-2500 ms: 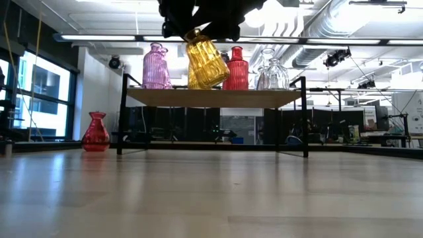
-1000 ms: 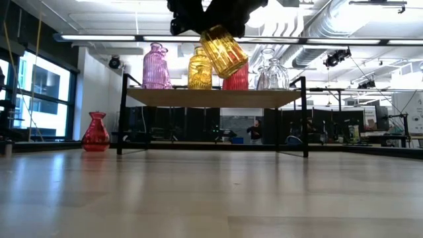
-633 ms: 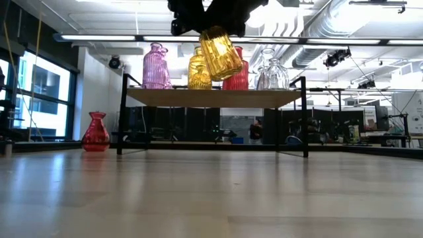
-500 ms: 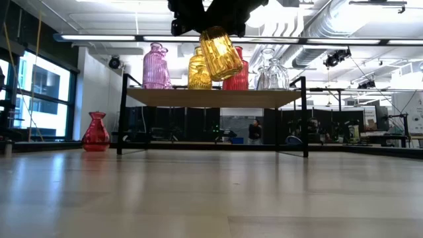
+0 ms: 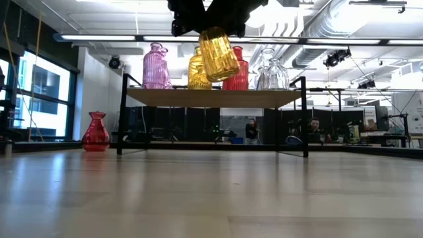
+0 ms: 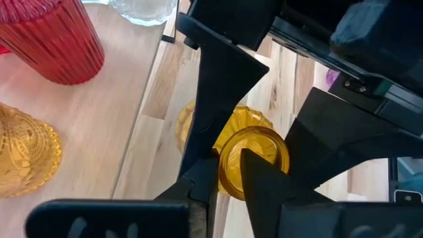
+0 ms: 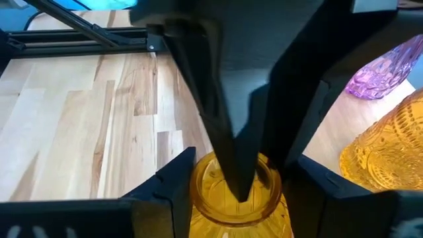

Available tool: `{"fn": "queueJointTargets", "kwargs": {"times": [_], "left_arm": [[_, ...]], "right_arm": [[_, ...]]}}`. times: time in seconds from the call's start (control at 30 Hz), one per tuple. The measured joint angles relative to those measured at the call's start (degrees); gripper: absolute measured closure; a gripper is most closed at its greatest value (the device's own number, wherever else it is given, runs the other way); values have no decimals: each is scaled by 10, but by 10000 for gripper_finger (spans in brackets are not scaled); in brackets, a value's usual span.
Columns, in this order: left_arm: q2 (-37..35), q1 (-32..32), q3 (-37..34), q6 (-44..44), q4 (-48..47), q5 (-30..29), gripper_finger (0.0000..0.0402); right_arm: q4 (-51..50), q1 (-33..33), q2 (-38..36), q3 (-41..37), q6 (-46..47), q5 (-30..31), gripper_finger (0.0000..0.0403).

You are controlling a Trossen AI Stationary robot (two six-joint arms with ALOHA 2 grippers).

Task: Sort vases onto shelf
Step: Put the yellow vase on the shelf aligned with the other yellow vases

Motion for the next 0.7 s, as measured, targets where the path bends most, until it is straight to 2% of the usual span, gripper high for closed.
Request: {"fn": "queueJointTargets", "kwargs": {"times": [0.37, 0.7], "left_arm": [[-2, 6, 1, -11, -8, 6, 281], [-14, 14, 15, -26, -24, 2, 284]], "right_arm": [[2, -1, 1, 0, 10, 9, 251], [8, -4, -1, 2, 17, 1, 252]]}}
